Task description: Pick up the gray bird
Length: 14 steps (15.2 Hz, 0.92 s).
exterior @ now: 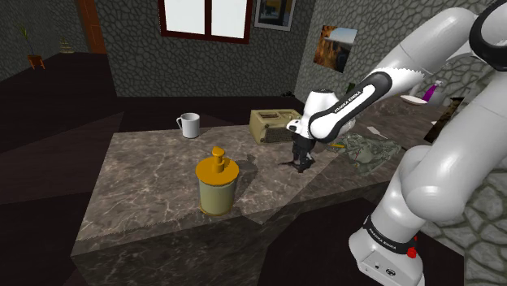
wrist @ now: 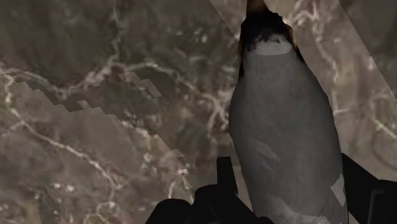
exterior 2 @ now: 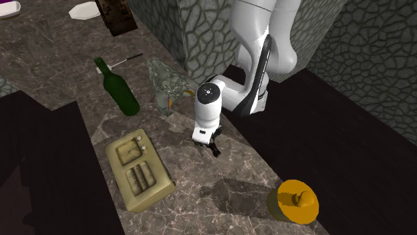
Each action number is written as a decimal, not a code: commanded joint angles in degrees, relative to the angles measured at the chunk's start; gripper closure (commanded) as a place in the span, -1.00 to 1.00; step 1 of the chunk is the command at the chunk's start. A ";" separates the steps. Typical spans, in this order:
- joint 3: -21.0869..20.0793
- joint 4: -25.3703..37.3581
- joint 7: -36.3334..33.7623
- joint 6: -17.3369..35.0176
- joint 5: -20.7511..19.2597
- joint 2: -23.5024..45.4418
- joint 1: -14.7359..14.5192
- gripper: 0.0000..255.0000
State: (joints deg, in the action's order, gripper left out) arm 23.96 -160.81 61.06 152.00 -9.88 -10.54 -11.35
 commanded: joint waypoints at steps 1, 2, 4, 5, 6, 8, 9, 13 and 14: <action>-0.25 0.19 -0.45 -1.63 -0.61 -1.46 0.30 1.00; -0.43 0.33 -0.71 -2.74 -0.97 -2.46 0.50 1.00; -0.80 0.65 -1.15 -4.96 -1.54 -4.39 0.85 1.00; -0.99 0.84 -1.33 -6.06 -1.78 -5.32 1.00 1.00; -1.17 1.04 -1.50 -7.16 -1.97 -6.23 1.15 1.00; -1.54 1.49 -1.77 -9.33 -2.28 -7.98 1.40 1.00; -1.72 1.74 -1.88 -10.41 -2.40 -8.82 1.51 1.00; -2.44 2.89 -2.22 -14.65 -2.67 -11.94 1.84 1.00; -2.61 3.21 -2.28 -15.69 -2.70 -12.66 1.90 1.00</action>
State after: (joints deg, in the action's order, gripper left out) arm 21.56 -157.97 58.86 137.69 -12.49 -22.21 -9.57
